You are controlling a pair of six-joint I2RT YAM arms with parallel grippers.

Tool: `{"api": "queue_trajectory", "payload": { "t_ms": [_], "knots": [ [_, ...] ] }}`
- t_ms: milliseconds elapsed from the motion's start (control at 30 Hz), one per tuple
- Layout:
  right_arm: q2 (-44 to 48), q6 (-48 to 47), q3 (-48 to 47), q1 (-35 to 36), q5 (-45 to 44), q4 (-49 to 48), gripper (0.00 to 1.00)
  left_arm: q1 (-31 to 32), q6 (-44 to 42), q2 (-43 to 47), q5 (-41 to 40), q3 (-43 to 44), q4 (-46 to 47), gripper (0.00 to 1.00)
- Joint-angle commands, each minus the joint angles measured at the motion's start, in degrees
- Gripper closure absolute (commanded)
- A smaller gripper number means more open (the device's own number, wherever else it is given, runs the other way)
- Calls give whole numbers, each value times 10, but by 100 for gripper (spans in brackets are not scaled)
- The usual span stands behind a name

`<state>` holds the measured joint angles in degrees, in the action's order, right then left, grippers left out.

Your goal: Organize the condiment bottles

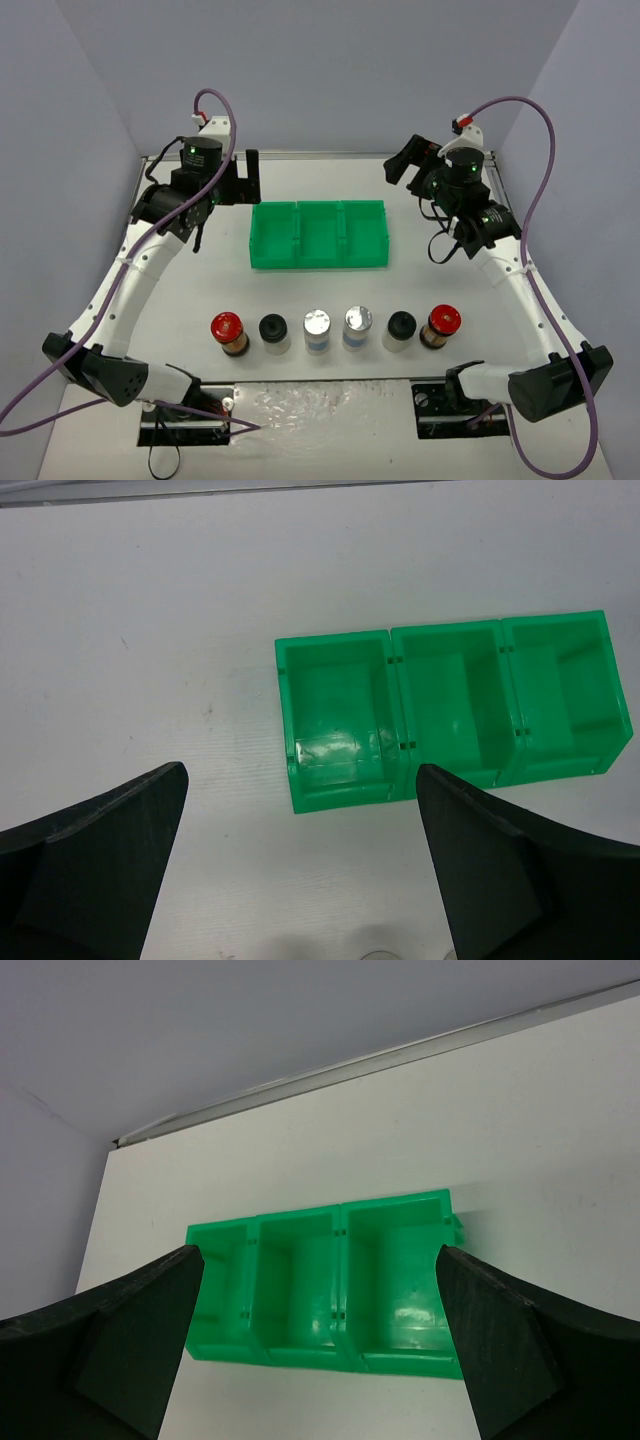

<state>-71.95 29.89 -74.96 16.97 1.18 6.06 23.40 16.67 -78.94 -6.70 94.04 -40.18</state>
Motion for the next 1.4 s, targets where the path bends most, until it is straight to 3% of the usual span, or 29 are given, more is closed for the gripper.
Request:
{"api": "queue_trajectory", "payload": {
  "t_ms": [0, 467, 633, 900, 1067, 1367],
  "knots": [
    [19, -12, -5, 3, -8, -32, 0, -2, -8, 24, -5, 10, 22, 3],
    [4, -19, -15, 3, -9, -9, 0, -2, 6, 19, -28, -1, -9, 3],
    [11, -21, 9, 3, -7, 5, 0, 0, 97, 42, -39, -81, -78, 3],
    [14, -19, 44, 3, -2, 10, 0, 85, 259, 145, -55, -256, -157, 3],
    [22, -20, 63, 5, -3, 14, 0, 151, 334, 186, -109, -289, -235, 4],
    [32, -21, 84, 5, 0, 14, 0, 190, 415, 240, -110, -357, -288, 4]
  ]
}}
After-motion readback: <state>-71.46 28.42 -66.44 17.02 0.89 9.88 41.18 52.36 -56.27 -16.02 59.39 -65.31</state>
